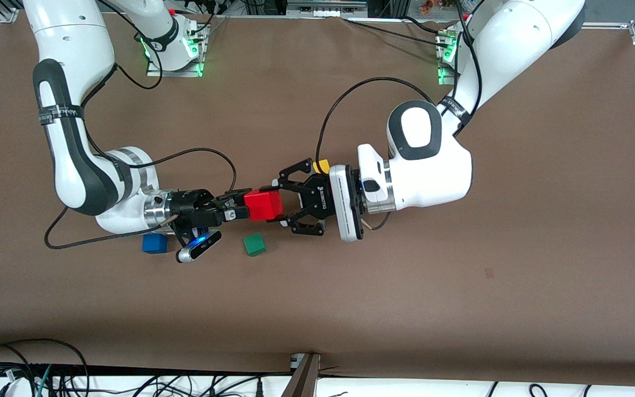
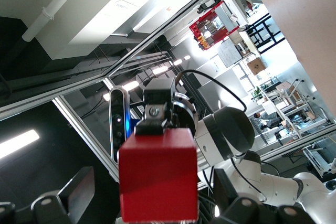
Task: Pass red block to right arm, stack on blue
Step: 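Close the right gripper on the red cube held by the left gripper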
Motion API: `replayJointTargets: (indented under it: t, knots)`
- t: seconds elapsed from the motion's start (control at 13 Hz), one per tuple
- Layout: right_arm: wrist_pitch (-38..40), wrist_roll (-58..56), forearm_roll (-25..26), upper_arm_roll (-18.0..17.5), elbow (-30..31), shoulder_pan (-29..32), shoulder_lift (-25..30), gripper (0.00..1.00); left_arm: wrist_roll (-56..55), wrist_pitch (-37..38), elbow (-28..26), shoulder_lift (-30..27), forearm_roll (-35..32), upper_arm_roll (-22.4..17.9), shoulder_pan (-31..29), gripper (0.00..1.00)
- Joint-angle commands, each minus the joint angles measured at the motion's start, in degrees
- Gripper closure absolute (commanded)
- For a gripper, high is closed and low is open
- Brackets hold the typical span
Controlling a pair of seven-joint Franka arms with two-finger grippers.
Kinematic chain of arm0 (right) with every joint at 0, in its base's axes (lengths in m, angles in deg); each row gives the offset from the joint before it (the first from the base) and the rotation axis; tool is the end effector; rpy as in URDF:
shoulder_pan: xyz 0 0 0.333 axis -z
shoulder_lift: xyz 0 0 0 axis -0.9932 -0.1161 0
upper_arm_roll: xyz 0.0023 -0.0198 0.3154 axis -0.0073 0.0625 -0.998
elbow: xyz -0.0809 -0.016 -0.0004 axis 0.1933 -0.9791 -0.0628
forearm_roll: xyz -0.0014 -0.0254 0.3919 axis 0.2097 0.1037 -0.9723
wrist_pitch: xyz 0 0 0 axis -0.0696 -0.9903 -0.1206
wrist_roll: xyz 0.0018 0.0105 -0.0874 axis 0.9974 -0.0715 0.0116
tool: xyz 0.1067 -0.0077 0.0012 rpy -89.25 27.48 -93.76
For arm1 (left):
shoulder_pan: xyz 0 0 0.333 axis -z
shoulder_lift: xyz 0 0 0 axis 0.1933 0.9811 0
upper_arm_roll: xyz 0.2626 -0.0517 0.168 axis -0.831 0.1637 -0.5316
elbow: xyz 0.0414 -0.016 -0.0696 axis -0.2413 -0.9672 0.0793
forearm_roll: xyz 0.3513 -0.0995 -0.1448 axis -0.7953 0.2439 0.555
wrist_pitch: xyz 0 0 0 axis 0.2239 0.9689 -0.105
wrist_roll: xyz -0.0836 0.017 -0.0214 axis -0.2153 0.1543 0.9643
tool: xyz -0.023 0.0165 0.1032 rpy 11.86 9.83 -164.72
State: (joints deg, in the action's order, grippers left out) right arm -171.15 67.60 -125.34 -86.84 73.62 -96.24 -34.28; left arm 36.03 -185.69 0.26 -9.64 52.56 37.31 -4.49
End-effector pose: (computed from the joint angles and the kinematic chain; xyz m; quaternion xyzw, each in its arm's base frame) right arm 0.6742 0.2677 0.3625 -0.5764 0.1770 0.2424 0.7601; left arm 0.6683 -0.4304 0.4487 0.7056 -0.3402 0.3333 0.5247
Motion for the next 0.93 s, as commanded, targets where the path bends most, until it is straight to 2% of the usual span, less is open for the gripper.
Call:
replayJointTargets:
  t: [0.0,0.54,0.85]
  knots:
    - [-0.16,-0.7,-1.68,0.02,-0.42,-0.1,-0.17,0.01,0.83,-0.11,3.66,1.15,1.91,-1.99,2.48,1.0]
    - [0.28,-1.14,-1.15,0.37,-0.51,0.78,-0.78,0.02,0.83,-0.11,3.31,1.15,2.09,-1.99,2.48,1.0]
    - [0.28,-2.02,-1.07,0.37,-0.69,0.78,-2.01,0.07,0.74,-0.11,3.22,1.15,2.61,-1.99,2.48,1.0]
